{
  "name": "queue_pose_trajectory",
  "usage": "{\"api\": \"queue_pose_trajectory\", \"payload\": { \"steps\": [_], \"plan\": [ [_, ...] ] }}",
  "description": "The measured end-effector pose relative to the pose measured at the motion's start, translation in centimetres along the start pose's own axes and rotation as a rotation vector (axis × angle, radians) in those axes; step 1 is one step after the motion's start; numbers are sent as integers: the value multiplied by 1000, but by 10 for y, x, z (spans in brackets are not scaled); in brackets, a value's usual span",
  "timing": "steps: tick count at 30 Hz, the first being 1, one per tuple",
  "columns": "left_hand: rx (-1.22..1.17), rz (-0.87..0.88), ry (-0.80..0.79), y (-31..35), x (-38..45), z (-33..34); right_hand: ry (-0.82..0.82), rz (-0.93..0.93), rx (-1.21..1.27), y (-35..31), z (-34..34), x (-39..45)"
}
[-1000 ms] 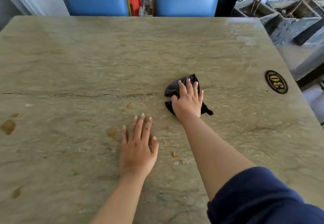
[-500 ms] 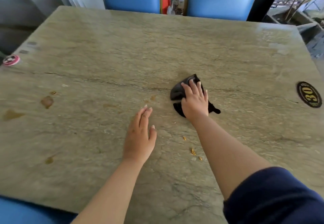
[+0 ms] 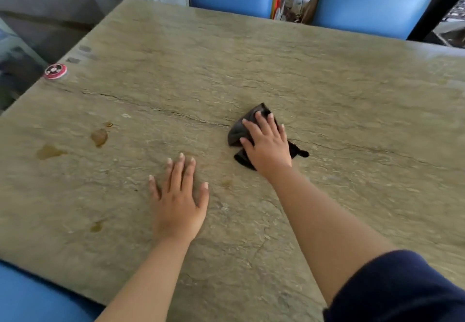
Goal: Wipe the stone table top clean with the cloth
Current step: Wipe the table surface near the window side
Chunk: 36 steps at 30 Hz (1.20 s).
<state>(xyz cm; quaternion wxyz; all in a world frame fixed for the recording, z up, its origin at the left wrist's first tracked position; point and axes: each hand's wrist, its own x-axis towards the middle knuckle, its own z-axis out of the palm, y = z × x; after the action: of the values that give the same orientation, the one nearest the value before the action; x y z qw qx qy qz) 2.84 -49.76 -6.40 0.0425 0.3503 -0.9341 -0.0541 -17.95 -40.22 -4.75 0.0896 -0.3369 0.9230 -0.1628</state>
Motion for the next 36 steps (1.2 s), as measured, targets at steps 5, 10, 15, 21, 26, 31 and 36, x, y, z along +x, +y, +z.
{"api": "queue_pose_trajectory", "payload": {
  "steps": [5, 10, 15, 21, 26, 31, 36],
  "plan": [
    [18, 8, 3, 0, -1, 0, -57, 53, -17, -56, 15, 46],
    [-54, -35, 13, 1, -1, -3, -106, -381, -33, -79, 29, 6],
    [-35, -14, -7, -1, -1, -2, -104, -403, -11, -22, 11, 9],
    [0, -19, -48, 1, 0, -4, -29, -7, -38, -63, 20, 23],
    [-43, -26, -18, 2, -2, -8, -107, -435, -30, -62, 24, -21],
    [-57, -27, -13, 1, -1, -5, -42, -300, 33, -10, 7, -36],
    [-116, -15, -28, -3, 0, -7, 53, 249, 20, -46, 18, -49]
  ]
}}
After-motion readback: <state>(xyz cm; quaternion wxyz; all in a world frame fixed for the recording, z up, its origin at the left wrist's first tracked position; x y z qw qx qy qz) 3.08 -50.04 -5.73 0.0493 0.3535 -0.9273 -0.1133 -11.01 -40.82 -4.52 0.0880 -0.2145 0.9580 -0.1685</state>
